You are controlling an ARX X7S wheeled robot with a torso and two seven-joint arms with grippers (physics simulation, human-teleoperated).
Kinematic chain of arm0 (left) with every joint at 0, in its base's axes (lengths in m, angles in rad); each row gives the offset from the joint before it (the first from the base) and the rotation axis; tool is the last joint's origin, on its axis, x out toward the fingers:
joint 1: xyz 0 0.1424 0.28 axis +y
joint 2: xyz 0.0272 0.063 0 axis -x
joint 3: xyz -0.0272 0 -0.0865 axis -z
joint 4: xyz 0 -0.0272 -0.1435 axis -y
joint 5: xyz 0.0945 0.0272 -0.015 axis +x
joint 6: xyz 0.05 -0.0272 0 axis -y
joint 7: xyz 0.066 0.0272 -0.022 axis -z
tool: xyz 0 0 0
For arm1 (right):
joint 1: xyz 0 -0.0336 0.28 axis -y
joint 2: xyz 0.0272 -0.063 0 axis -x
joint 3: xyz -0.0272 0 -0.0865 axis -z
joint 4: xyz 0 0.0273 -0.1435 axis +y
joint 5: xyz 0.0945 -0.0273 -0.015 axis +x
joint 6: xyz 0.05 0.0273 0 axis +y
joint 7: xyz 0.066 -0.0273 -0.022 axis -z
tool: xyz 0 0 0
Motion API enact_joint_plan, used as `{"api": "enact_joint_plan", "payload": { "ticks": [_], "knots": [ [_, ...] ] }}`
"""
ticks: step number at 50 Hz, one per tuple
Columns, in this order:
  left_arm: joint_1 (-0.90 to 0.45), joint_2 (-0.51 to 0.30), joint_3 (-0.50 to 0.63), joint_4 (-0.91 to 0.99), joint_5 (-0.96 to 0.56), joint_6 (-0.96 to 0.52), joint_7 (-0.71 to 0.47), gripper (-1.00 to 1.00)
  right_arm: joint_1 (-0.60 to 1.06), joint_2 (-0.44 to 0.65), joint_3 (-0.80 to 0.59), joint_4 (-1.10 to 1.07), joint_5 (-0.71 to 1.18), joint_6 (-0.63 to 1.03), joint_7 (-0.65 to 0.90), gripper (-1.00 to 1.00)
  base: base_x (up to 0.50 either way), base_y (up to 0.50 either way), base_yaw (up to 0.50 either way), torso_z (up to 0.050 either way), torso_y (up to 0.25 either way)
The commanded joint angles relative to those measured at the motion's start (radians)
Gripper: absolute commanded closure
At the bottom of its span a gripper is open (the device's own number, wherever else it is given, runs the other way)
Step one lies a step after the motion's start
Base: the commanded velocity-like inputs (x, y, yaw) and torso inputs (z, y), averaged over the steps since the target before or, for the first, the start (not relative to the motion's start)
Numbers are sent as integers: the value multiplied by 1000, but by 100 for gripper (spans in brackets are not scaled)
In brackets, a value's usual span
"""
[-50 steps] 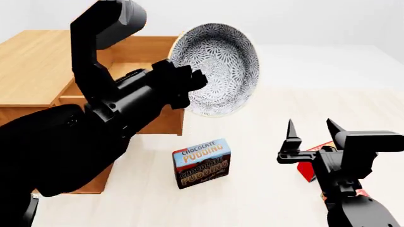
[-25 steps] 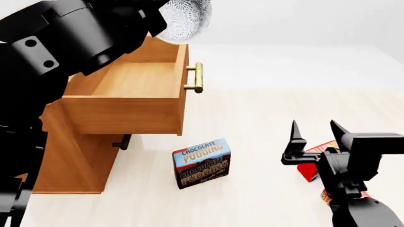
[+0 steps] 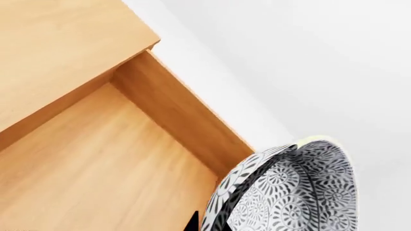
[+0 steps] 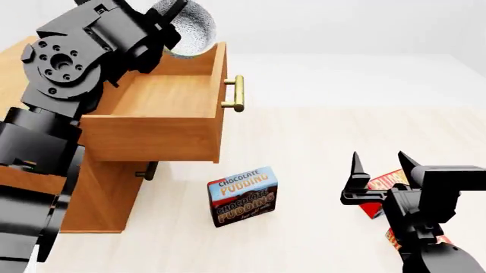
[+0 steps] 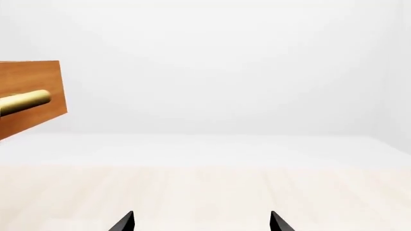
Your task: Put the bowl in the top drawer of the cabinet.
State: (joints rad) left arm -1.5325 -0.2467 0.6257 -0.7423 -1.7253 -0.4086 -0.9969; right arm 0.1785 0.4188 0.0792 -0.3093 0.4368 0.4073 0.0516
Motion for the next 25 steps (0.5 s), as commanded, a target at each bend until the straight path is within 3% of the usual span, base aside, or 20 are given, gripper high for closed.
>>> {"api": "enact_joint_plan", "payload": {
  "ticks": [1, 25],
  "knots": [
    [-49, 74, 11, -278, 41, 53, 97, 100, -21, 9, 12, -8, 8, 3, 4, -100, 0, 0, 0, 0, 0],
    [-6, 111, -22, -383, 32, 172, 40, 100, -52, 9, 34, 10, 18, -27, 1, -100, 0, 0, 0, 0, 1]
  ]
}}
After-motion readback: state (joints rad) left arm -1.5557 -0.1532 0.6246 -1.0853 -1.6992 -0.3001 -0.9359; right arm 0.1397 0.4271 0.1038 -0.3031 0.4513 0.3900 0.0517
